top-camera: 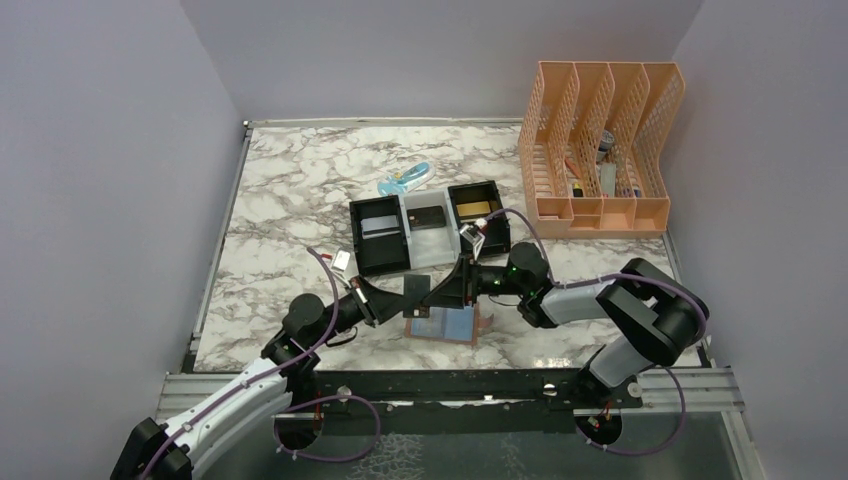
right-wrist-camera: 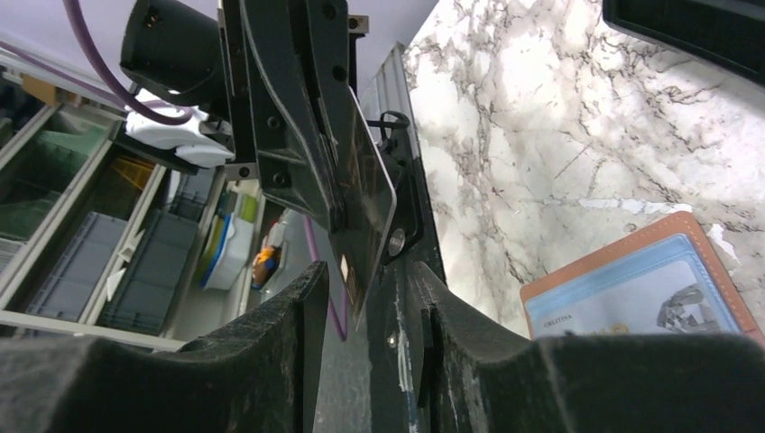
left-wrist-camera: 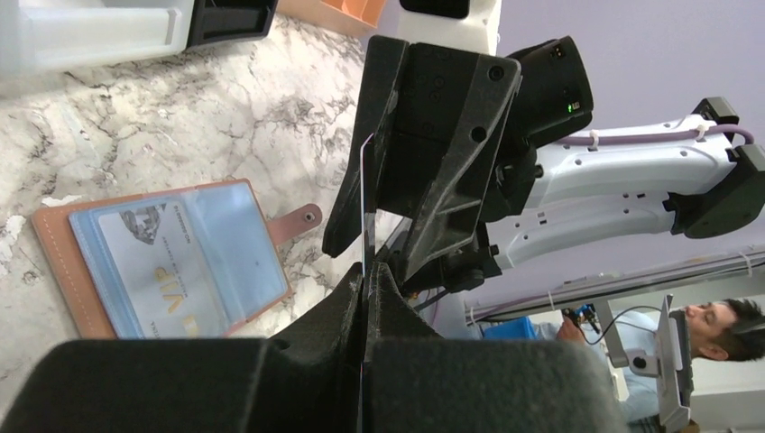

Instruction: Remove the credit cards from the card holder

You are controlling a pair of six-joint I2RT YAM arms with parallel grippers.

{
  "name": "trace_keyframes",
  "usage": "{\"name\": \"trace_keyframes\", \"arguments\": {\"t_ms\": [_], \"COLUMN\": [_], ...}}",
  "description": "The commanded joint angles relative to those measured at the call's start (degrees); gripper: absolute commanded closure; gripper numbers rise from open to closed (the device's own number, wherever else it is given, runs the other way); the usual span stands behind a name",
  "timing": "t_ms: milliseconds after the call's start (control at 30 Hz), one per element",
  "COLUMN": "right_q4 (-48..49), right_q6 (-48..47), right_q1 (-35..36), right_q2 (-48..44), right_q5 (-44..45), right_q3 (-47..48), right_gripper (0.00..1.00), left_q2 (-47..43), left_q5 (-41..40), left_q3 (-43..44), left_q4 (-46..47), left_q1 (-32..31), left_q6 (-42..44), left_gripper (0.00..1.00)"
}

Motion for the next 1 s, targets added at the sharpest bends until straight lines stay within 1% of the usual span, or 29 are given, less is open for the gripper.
{"name": "trace_keyframes", "arguments": {"t_ms": [0, 100, 233, 300, 433, 533, 600, 667, 700, 767, 800, 833, 900, 933, 967], "right_q4": [6.71, 7.48, 9.24, 11.17, 13.99, 12.88, 12.24, 12.13, 12.55, 14.37, 14.68, 14.69, 13.89, 12.67, 10.78], "right_q6": [3.03, 4.12, 6.12, 7.69, 9.54, 8.83, 8.31, 8.48, 9.04, 10.41, 10.63, 10.67, 9.94, 9.15, 7.94], "right_q1": [-0.01, -0.01, 0.01, 0.04, 0.0, 0.04, 0.04, 0.01, 0.02, 0.06, 0.0, 0.03, 0.0, 0.02, 0.02], "right_q2": [1.97, 2.86, 4.58, 5.47, 6.09, 5.29, 4.74, 4.51, 4.35, 3.72, 3.38, 2.89, 1.34, 0.33, -1.4], "right_q5": [-2.42, -2.34, -2.63, -3.33, -4.15, -4.13, -3.95, -4.11, -3.88, -1.98, -1.47, -1.51, -1.32, -1.19, -0.65], "right_q3": [2.28, 3.17, 3.7, 3.69, 2.82, 2.03, 1.42, 1.15, 0.82, -0.45, -0.7, -0.7, -0.76, -0.6, -0.54], "right_gripper": [0.65, 0.69, 0.79, 0.82, 0.83, 0.78, 0.79, 0.84, 0.89, 0.93, 0.97, 0.99, 0.99, 0.99, 0.99], "left_q2": [1.09, 0.83, 0.61, 0.59, 0.44, -0.3, -0.82, -1.19, -1.27, -1.4, -1.43, -1.4, -1.26, -1.12, -1.06], "left_q5": [3.62, 3.61, 3.6, 3.53, 2.88, 1.94, 1.43, 1.26, 1.25, 1.23, 1.27, 1.38, 1.71, 1.81, 1.86], "left_q3": [-0.81, -1.09, -1.1, -1.06, -1.25, -1.51, -1.63, -1.72, -1.72, -1.8, -1.76, -1.72, -1.83, -1.87, -1.98], "left_q4": [3.71, 4.54, 5.49, 5.77, 5.96, 6.09, 6.12, 6.14, 6.18, 6.16, 6.18, 6.18, 6.18, 6.14, 6.1], "left_q1": [0.14, 0.18, 0.18, 0.18, 0.18, 0.18, 0.18, 0.16, 0.18, 0.18, 0.18, 0.18, 0.18, 0.12, 0.18], "left_q6": [-0.8, -1.07, -1.35, -1.46, -1.82, -1.96, -2.01, -1.92, -1.81, -1.85, -1.85, -1.79, -1.85, -1.72, -1.5], "left_gripper": [1.0, 1.0, 1.0, 1.0, 1.0, 1.0, 1.0, 1.0, 1.0, 1.0, 1.0, 1.0, 1.0, 0.93, 0.76]}}
